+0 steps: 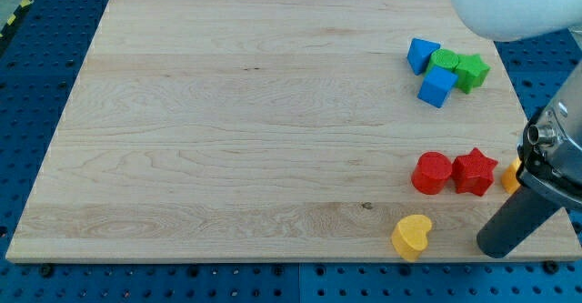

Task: Move yellow heart to the bottom center

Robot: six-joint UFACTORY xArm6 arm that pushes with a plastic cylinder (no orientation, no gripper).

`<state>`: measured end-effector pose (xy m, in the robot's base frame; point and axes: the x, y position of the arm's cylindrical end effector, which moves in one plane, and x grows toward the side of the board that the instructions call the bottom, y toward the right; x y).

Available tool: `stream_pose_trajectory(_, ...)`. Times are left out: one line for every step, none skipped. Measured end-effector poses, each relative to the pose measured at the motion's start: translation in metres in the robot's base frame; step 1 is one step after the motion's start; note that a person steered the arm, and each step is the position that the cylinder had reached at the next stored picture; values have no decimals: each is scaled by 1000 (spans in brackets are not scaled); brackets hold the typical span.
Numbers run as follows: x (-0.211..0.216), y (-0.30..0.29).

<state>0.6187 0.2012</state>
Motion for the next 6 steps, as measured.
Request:
stream_pose_trajectory(0,0)
stream_pose_trajectory(0,-32)
stream_pose_trajectory(0,-108)
stream_pose_trajectory(0,-182)
stream_pose_trajectory(0,-217)
stream_pose_trajectory(0,-213)
